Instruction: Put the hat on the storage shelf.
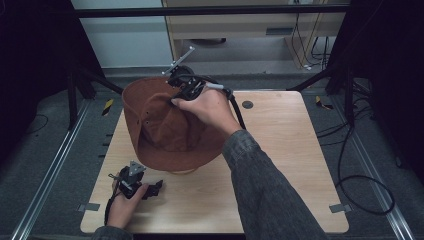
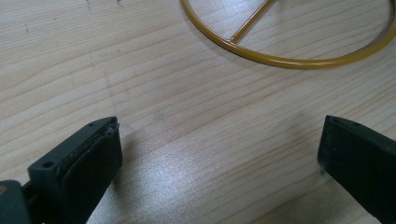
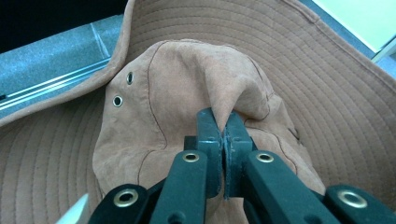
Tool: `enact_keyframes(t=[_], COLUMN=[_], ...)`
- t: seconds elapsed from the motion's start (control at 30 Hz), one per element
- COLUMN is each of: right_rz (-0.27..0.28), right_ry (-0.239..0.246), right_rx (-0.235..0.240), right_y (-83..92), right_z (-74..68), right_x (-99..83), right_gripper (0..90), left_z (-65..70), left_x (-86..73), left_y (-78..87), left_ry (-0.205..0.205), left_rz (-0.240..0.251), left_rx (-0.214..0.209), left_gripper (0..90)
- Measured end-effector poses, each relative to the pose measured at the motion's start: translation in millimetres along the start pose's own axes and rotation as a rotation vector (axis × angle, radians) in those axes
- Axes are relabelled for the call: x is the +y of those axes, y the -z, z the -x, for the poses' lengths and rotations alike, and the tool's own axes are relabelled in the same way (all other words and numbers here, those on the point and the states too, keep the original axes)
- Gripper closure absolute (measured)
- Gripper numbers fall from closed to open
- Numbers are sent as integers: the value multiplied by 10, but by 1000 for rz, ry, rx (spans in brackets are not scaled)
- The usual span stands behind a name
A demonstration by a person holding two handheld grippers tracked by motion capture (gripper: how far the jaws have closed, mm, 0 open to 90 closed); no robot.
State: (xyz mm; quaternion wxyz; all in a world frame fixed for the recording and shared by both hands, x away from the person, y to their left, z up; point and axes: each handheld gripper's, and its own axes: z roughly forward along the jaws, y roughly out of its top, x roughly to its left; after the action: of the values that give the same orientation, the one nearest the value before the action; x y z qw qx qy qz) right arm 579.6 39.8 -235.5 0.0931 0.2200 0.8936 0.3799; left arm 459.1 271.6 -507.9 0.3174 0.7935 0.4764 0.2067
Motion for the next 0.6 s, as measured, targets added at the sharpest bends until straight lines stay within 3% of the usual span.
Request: enact_keyframes(t=[0.4,0.6], right_rz=[-7,5], right_ry=[-7,0], right_rx=[2,-5], right_y=[-71,-104], right_z=[14,-15], right_x=[-4,8], right_gripper=[850,743], left_z=[0,0], left_x=[0,0], left_y=[0,0], left_ry=[0,0], left_rz=[0,0], left_rx=[0,0], left_gripper=[0,0])
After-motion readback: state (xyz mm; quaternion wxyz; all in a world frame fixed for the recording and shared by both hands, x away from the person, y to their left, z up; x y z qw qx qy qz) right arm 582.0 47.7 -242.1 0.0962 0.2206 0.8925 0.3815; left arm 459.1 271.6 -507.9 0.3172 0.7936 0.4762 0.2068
